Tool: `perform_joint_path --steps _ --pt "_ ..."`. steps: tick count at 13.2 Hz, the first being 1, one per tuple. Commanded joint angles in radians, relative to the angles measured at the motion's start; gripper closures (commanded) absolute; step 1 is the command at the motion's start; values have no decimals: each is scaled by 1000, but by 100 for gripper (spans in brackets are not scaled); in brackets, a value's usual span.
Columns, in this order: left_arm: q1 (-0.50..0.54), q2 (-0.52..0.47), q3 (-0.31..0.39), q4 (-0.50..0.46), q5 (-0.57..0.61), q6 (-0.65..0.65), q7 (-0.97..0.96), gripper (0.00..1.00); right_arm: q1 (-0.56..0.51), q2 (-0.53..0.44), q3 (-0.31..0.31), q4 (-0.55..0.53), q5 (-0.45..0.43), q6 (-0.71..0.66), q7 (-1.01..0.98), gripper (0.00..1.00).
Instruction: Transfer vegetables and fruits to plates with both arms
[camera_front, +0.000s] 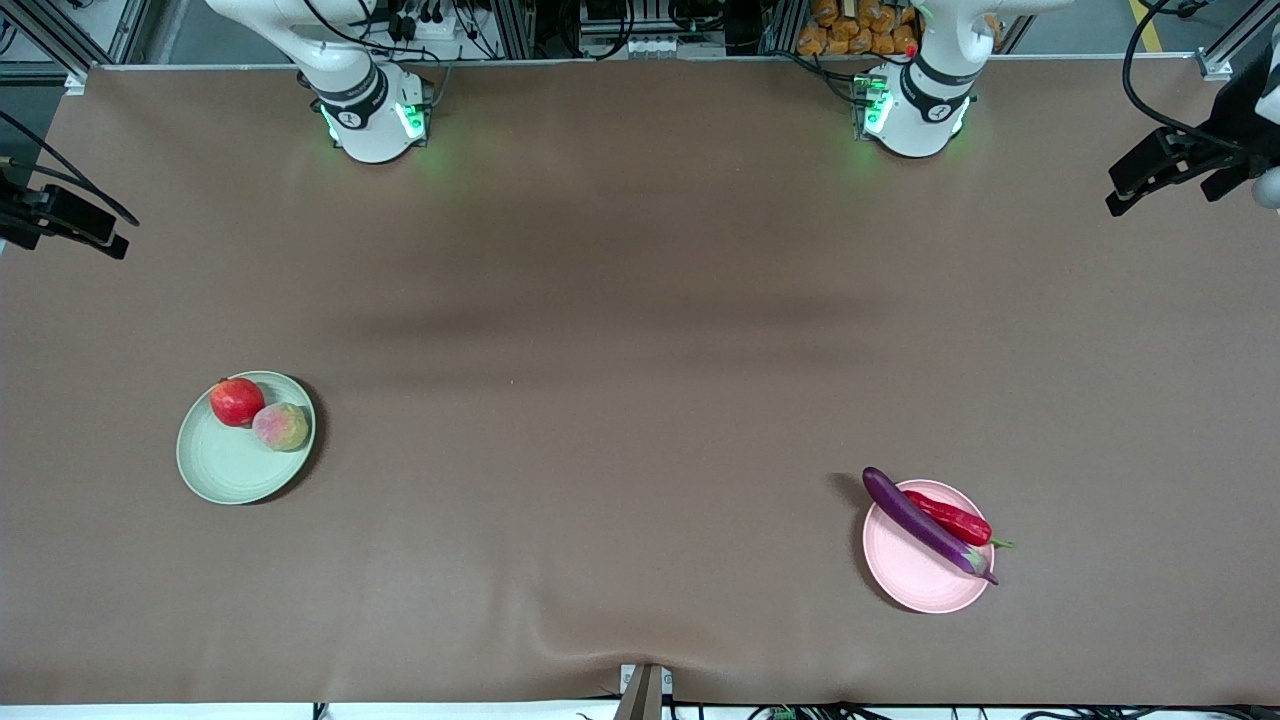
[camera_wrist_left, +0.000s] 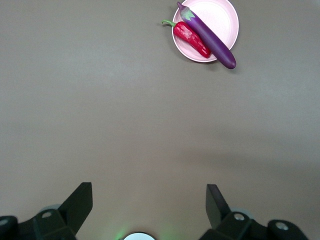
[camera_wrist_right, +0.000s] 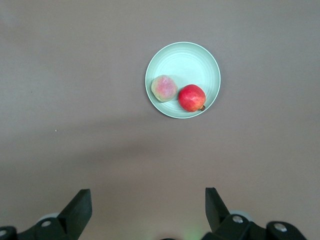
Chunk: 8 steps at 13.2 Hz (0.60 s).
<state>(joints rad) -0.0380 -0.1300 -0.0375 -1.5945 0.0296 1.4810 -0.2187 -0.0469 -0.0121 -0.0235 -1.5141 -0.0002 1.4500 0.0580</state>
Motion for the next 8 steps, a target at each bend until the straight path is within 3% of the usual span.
perform_joint_path --steps 1,8 --pt "0 4 2 37 -25 -37 15 0 10 1 -7 9 16 -8 17 0" --pt "0 9 -1 54 -26 -73 15 0 19 0 -7 11 16 -14 6 0"
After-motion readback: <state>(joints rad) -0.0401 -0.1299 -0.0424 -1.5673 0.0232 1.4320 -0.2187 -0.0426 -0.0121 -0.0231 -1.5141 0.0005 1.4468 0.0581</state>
